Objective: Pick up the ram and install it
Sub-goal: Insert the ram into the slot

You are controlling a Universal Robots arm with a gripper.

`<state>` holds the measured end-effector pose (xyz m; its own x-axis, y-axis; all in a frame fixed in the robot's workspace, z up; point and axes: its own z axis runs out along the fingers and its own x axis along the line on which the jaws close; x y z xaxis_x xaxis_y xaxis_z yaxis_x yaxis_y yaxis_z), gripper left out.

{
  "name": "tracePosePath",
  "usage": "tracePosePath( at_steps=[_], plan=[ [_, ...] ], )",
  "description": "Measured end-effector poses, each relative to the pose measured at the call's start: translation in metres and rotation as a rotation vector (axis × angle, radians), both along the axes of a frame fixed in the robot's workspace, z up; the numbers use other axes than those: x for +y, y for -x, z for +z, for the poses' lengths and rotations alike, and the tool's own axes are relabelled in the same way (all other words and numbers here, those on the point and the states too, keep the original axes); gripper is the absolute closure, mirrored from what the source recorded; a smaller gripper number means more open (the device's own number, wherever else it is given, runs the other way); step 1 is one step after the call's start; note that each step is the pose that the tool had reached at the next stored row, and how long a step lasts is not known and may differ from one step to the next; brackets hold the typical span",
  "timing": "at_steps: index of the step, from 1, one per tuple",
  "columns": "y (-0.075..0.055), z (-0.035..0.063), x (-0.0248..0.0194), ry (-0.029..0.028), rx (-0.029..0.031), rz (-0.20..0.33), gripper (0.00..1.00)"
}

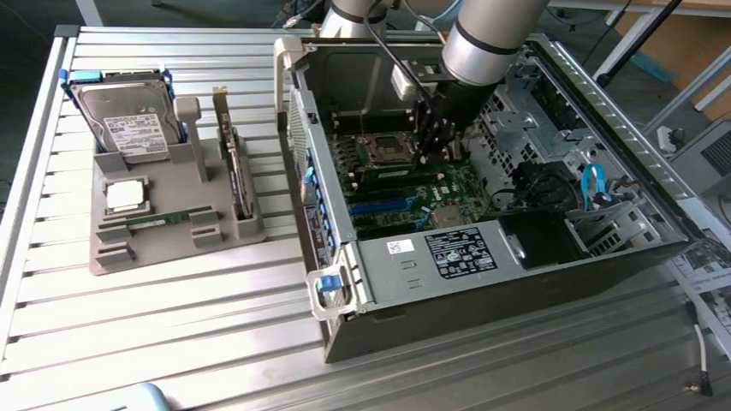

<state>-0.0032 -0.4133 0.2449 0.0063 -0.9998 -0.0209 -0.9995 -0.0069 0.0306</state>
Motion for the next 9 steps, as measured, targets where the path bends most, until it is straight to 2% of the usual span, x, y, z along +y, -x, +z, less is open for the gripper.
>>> tracePosePath(
  at_steps=[9],
  plan=[
    [0.0,-0.0025,0.0,0.0,0.0,0.0,0.88]
  ],
)
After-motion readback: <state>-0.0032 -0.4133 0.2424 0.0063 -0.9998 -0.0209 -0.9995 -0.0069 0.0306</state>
